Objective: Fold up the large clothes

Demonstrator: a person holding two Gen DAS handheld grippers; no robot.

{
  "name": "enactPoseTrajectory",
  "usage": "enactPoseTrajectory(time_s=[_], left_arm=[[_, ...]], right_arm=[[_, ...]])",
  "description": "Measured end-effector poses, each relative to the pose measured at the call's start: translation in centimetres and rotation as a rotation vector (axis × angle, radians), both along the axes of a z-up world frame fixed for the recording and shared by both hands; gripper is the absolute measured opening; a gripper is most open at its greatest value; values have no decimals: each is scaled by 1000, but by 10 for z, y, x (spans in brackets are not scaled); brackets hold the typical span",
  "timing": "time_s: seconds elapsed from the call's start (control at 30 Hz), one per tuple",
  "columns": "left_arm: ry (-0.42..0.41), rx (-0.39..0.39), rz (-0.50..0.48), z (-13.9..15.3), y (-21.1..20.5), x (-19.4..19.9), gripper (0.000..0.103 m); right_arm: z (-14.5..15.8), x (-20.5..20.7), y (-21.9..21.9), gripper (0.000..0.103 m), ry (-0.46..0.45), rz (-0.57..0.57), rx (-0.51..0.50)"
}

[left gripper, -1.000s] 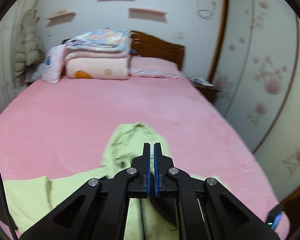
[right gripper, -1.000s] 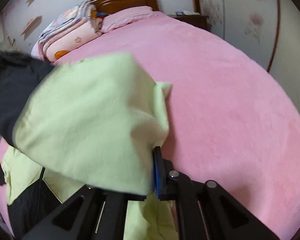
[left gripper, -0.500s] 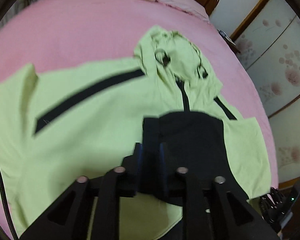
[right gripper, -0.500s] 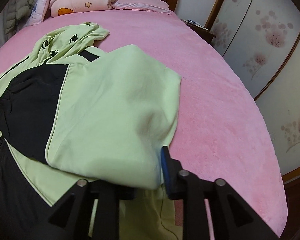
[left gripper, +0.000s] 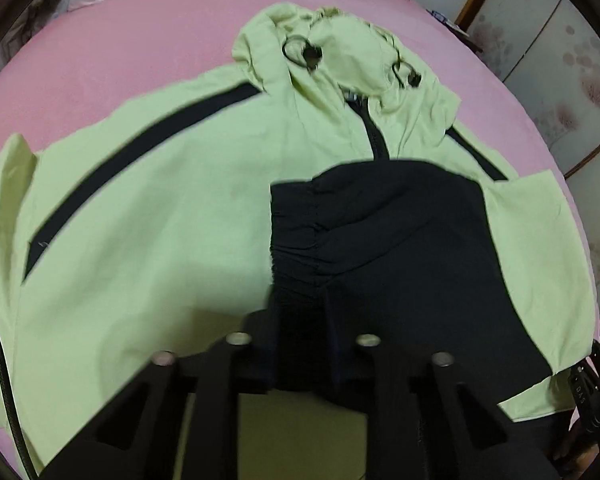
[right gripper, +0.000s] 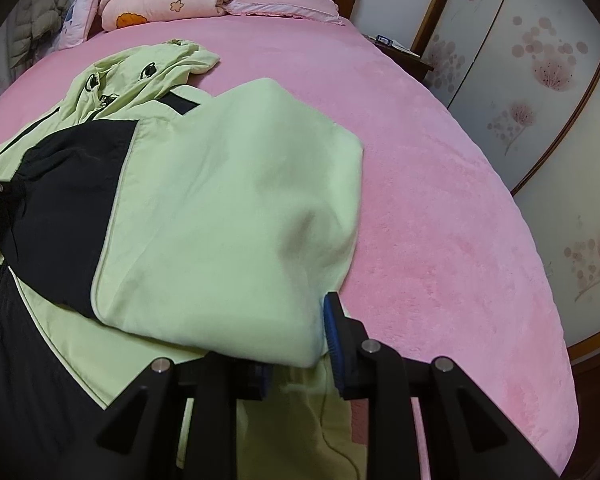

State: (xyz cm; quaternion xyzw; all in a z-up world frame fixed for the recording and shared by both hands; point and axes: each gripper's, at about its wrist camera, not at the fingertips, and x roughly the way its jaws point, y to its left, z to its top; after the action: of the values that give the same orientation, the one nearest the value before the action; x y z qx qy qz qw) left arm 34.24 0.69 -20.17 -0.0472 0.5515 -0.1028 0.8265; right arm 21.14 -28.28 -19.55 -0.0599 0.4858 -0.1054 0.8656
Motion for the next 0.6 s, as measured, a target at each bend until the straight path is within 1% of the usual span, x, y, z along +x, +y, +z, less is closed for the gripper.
enactPoseTrajectory(time_s=[0.1, 0.17, 0.23, 0.27, 0.33, 0.37, 0.4, 0.47, 0.5, 0.57, 0.6], left_arm=[[-122, 38, 34, 32, 3, -8, 6], [-201, 28, 78, 57, 12, -17, 6], [-241, 37, 89, 71, 18, -27, 6], [-251, 52, 82, 72, 19, -32, 6], [-245, 94, 73, 67, 21, -39, 6], [-226, 118, 73, 59, 23, -44, 6], [-210, 127, 77, 52, 24, -46, 6], [-143, 141, 94, 30, 29, -49, 7], [-118, 148, 104, 20, 30, -50, 8], [-97, 157, 110, 8, 35, -48, 17], [-89, 147, 110, 6, 33, -46, 18]], right_arm=[[1, 1, -1, 22, -8, -5, 10], [3, 1, 2, 21, -13, -3, 2], [3, 2, 9, 22, -12, 6, -23], [3, 3, 13, 22, -13, 10, -34], [0, 5, 20, 22, -4, 14, -69], [-2, 6, 22, 22, 3, 16, -85], [-4, 7, 26, 23, 14, 22, -106], [-7, 8, 30, 26, 34, 37, -138], [-7, 7, 31, 30, 38, 45, -142], [-4, 3, 30, 38, 39, 54, -129], [-2, 1, 27, 44, 42, 57, -111]])
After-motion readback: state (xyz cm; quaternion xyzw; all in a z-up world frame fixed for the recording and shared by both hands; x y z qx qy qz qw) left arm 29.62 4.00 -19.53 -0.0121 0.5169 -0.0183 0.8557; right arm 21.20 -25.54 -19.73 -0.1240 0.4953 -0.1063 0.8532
